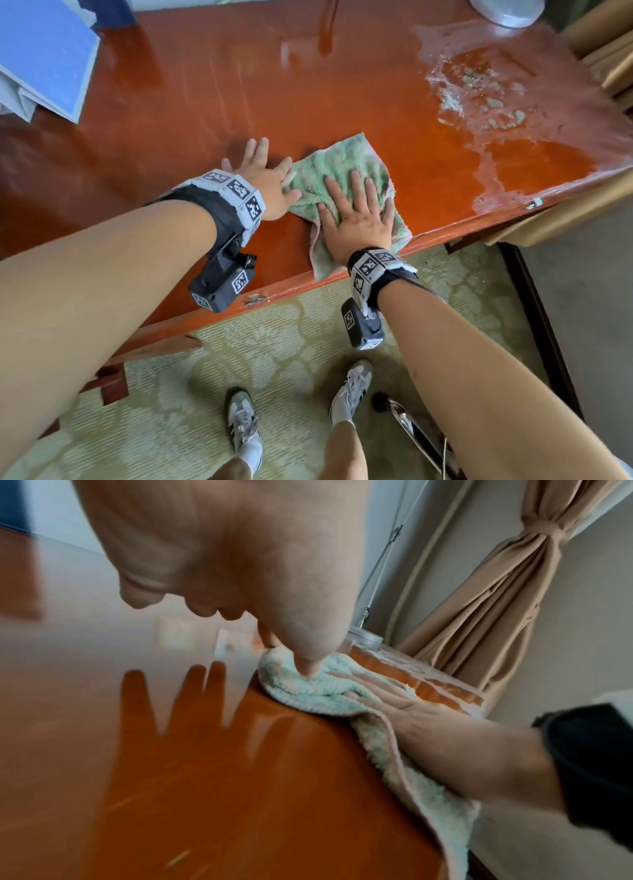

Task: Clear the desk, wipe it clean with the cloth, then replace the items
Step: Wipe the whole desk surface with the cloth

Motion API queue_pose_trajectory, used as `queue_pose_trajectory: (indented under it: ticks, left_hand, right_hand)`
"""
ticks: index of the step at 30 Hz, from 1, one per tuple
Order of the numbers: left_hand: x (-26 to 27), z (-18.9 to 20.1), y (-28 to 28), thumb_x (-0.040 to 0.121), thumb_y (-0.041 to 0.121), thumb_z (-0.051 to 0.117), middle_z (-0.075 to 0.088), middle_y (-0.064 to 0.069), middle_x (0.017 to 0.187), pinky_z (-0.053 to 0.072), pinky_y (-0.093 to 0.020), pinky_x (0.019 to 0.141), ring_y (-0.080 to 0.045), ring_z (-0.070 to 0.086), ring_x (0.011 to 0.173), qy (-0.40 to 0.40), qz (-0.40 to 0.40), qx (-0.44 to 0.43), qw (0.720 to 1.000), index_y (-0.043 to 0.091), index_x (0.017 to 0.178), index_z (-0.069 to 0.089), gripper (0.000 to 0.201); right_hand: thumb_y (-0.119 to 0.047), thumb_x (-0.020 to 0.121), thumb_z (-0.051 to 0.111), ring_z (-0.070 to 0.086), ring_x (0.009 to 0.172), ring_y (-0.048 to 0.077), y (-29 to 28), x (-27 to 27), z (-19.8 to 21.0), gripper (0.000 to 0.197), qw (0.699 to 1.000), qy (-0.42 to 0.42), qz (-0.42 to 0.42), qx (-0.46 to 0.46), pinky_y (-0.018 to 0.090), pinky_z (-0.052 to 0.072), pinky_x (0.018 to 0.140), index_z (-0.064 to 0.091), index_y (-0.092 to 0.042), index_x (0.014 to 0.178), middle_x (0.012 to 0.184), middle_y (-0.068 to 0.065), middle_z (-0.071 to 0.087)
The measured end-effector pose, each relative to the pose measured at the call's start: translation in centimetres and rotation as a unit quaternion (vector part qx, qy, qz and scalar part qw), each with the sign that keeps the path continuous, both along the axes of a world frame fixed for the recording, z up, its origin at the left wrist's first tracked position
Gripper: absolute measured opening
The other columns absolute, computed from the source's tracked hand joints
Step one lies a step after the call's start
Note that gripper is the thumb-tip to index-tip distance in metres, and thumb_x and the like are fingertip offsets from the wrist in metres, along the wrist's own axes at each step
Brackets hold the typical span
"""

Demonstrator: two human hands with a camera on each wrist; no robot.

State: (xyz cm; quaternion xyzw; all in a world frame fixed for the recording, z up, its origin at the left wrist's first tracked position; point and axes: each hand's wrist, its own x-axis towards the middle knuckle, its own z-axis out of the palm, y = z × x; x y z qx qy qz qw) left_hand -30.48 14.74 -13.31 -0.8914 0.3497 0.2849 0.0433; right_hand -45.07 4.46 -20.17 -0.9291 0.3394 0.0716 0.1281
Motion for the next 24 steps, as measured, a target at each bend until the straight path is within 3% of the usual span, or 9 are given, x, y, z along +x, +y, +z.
queue_pose_trajectory:
  ticks: [10, 13, 18, 24]
  left_hand:
    - [-2.7, 0.3, -13.4, 0.098, 0.044, 0.04, -0.021, -0.004, 0.158, 0.005, -0.059, 0.115, -0.026, -0.02, 0.145, 0.04, -0.007, -0.01, 0.999, 0.037, 0.151, 0.005, 0.065]
    - [-4.3, 0.0, -18.2, 0.096, 0.046, 0.047, -0.019, -0.007, 0.158, 0.008, -0.059, 0.114, -0.031, -0.017, 0.145, 0.046, 0.0, 0.001, 0.999, 0.038, 0.151, 0.003, 0.071]
    - [-6.3, -1.6, -24.7, 0.097, 0.052, 0.038, -0.022, -0.011, 0.157, 0.008, -0.063, 0.112, -0.031, -0.019, 0.144, 0.05, 0.043, -0.007, 0.998, 0.047, 0.148, 0.004, 0.062]
    - [-6.4, -1.3, -29.7, 0.093, 0.063, 0.035, -0.026, -0.019, 0.153, 0.01, -0.068, 0.109, -0.048, -0.019, 0.139, 0.03, 0.119, 0.054, 0.991, 0.051, 0.145, -0.005, 0.067]
  right_hand:
    - [-0.068, 0.093, 0.008, -0.019, 0.147, 0.012, -12.6, -4.5, 0.6, 0.059, 0.999, 0.027, -0.037, 0.015, 0.048, -0.013, 0.118, -0.012, -0.054, 0.146, 0.159, -0.013, -0.021]
    - [-0.072, 0.09, 0.006, -0.02, 0.146, 0.012, -17.4, -6.1, 0.9, 0.06, 0.998, 0.05, -0.045, 0.02, 0.049, -0.012, 0.118, -0.017, -0.056, 0.144, 0.158, -0.013, -0.024]
    - [-0.074, 0.089, 0.006, -0.019, 0.147, 0.012, -25.0, -8.5, 0.7, 0.062, 0.996, 0.048, -0.075, 0.006, 0.049, -0.012, 0.118, -0.014, -0.056, 0.145, 0.159, -0.013, -0.022]
    - [-0.073, 0.089, 0.005, -0.018, 0.147, 0.013, -30.0, -8.9, 0.7, 0.062, 0.988, 0.052, -0.146, 0.012, 0.052, -0.01, 0.117, -0.013, -0.054, 0.146, 0.16, -0.011, -0.021]
